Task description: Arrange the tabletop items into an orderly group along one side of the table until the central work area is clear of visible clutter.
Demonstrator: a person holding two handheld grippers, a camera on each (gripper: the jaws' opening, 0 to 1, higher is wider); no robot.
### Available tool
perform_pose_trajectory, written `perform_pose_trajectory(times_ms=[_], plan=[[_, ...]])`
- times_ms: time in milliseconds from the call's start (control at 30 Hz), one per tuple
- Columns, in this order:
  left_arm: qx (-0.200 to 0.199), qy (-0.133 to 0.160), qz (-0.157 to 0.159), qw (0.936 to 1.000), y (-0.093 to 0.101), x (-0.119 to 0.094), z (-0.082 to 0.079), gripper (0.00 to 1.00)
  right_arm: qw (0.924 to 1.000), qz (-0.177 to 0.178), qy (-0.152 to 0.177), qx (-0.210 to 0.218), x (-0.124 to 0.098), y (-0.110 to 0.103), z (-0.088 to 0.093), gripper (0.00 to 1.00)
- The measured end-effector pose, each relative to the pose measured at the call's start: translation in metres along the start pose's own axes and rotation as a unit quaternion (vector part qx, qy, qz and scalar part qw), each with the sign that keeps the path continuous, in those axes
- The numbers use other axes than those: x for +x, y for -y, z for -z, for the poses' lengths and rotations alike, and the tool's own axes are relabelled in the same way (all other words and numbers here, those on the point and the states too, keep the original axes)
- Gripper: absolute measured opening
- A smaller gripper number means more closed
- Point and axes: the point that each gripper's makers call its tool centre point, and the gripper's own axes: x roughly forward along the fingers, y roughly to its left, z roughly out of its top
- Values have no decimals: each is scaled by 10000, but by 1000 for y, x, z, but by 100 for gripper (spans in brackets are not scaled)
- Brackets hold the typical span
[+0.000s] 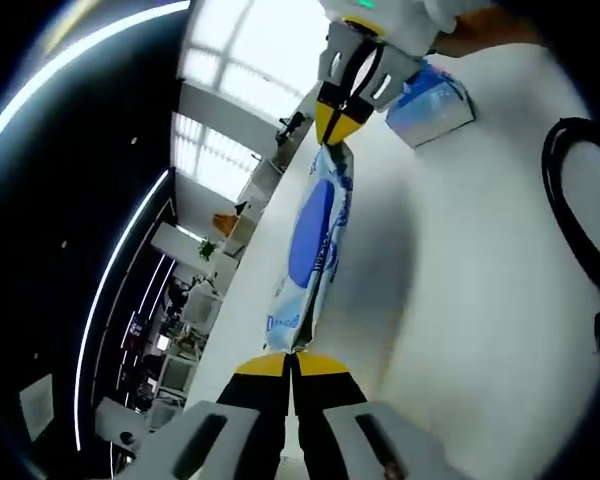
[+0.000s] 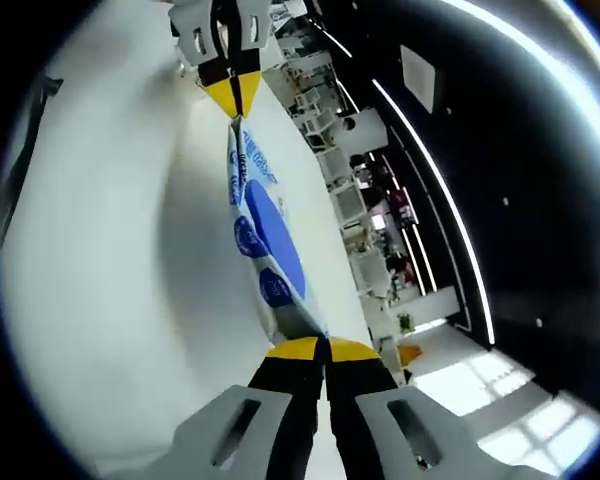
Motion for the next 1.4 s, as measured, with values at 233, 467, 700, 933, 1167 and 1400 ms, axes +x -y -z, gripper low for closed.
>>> perform_pose_trajectory(times_ms=[233, 467, 700, 933, 1167, 1400], plan=[[9, -6, 4, 10000, 1, -8, 1, 0, 9999, 89, 24, -80, -8, 2, -9, 0], [49, 28, -74, 10000, -2, -18, -2, 0, 9999, 134, 37, -99, -15, 3, -14, 0], [42, 15, -88, 10000, -3, -25, -1, 0, 9998, 168, 82, -98, -25, 1, -21, 0], [43, -4, -99, 9999, -1, -34, -1, 0, 9997, 163, 81, -171, -34, -2, -25, 0], [83, -2, -123, 9999, 0, -41, -3, 0, 9995, 234, 112, -167, -43, -3, -28, 0], [102, -3, -142, 9998, 3, -49, -3, 0, 9995, 249, 126, -175, -50, -5, -32, 0]])
